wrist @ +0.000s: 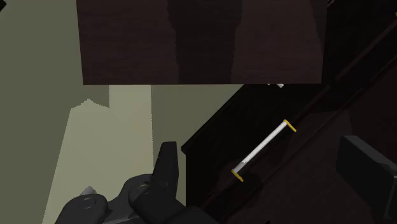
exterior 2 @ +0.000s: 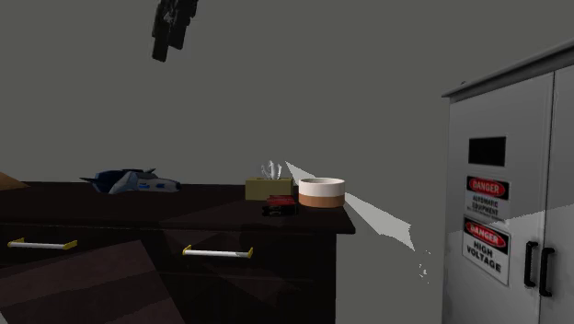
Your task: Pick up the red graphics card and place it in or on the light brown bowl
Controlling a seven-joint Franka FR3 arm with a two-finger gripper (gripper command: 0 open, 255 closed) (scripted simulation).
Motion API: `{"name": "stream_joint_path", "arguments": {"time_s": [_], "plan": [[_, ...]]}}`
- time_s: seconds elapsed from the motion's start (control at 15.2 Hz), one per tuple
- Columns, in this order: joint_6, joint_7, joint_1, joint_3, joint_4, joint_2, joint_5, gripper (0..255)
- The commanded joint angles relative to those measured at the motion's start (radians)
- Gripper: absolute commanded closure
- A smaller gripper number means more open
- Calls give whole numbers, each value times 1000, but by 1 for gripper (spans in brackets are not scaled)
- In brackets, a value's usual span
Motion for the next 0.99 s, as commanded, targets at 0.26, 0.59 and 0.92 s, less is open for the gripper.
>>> {"name": "stream_joint_path", "arguments": {"time_s": [0.26,0.59,0.92], "plan": [[150,61,12,52,-55,72,26,0],[338,136,24,115,-88,200,45,0],[520,218,28,175,-80,364,43,0]]}}
